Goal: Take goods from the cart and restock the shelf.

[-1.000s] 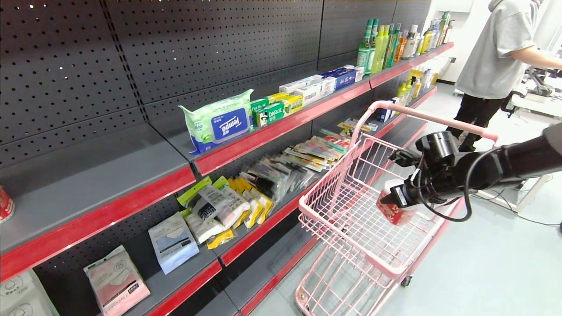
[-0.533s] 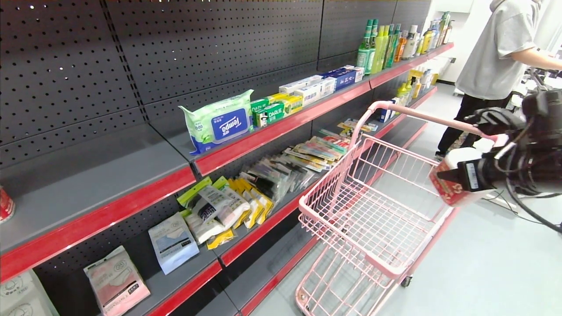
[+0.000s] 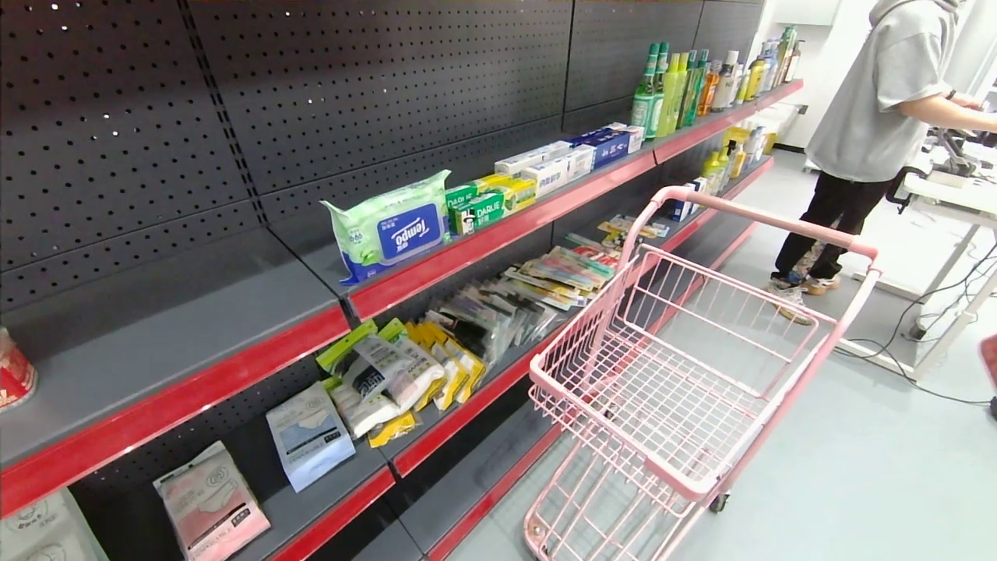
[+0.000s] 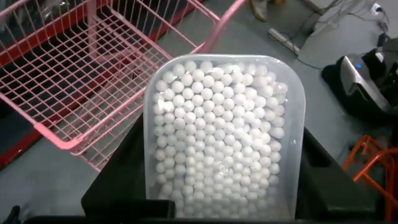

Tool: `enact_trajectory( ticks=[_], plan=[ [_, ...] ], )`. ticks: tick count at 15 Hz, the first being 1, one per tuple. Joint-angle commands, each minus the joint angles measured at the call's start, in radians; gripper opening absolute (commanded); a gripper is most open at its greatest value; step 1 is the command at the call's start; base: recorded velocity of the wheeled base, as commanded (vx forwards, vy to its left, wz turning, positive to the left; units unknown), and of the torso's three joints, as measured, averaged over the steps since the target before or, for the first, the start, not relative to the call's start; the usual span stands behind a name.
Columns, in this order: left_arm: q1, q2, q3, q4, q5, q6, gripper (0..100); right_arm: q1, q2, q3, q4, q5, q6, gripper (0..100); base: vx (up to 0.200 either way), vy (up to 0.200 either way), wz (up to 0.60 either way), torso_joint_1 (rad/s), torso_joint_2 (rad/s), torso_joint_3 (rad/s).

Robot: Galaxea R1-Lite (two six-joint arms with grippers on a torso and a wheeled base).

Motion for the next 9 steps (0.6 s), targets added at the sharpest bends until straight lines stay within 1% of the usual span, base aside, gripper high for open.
enact_trajectory(
  ticks=[1,4,9],
  plan=[
    [0.000,0.001,0.000,0.000,0.000,0.001,100,-0.025,-0.193,0.035,0.061,0.003,-0.003,0,0.000,0.000,0.00,0.212,-0.51,-0.305],
    [0.000,0.001,0.000,0.000,0.000,0.000,100,-0.027,-0.214,0.032,0.070,0.001,-0.003,0,0.000,0.000,0.00,0.233,-0.55,-0.310],
    [0.000,0.001,0.000,0.000,0.000,0.001,100,-0.027,-0.210,0.034,0.070,0.000,-0.003,0,0.000,0.000,0.00,0.173,-0.40,-0.234]
  ],
)
